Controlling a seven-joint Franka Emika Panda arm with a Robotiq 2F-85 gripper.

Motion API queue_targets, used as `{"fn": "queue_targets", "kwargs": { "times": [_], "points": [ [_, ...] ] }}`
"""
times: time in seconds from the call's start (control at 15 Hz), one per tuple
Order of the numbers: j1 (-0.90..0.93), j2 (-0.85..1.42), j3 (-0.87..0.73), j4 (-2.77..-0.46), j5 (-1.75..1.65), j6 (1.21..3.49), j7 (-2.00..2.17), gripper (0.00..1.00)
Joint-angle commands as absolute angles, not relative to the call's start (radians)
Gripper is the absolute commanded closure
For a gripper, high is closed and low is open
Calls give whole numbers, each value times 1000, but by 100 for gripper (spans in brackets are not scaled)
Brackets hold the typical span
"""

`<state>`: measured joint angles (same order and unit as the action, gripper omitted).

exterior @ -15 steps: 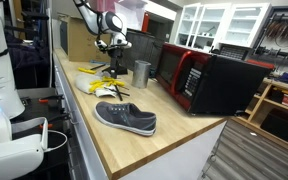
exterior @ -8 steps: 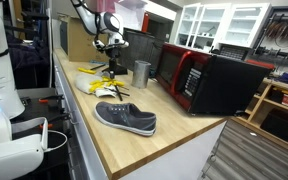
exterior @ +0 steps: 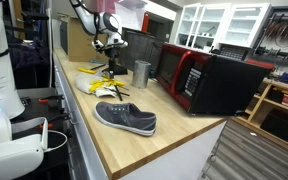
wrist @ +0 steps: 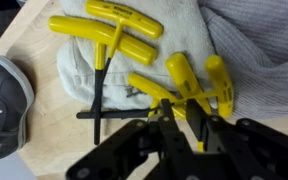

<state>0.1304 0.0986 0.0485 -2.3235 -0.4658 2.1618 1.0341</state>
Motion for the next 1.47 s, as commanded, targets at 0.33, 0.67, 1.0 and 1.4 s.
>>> {"fn": "queue_targets", "kwargs": {
  "times": [0.33, 0.67, 1.0, 1.4],
  "points": [
    [157, 107, 64, -2358, -587, 2138, 1190, 4],
    [159, 99, 71, -2370, -570, 2133, 1228, 46],
    [161, 91, 75, -2376, -565, 2135, 1234, 82],
    [156, 51, 76, -2392, -562, 2139, 1223, 98]
  ]
}}
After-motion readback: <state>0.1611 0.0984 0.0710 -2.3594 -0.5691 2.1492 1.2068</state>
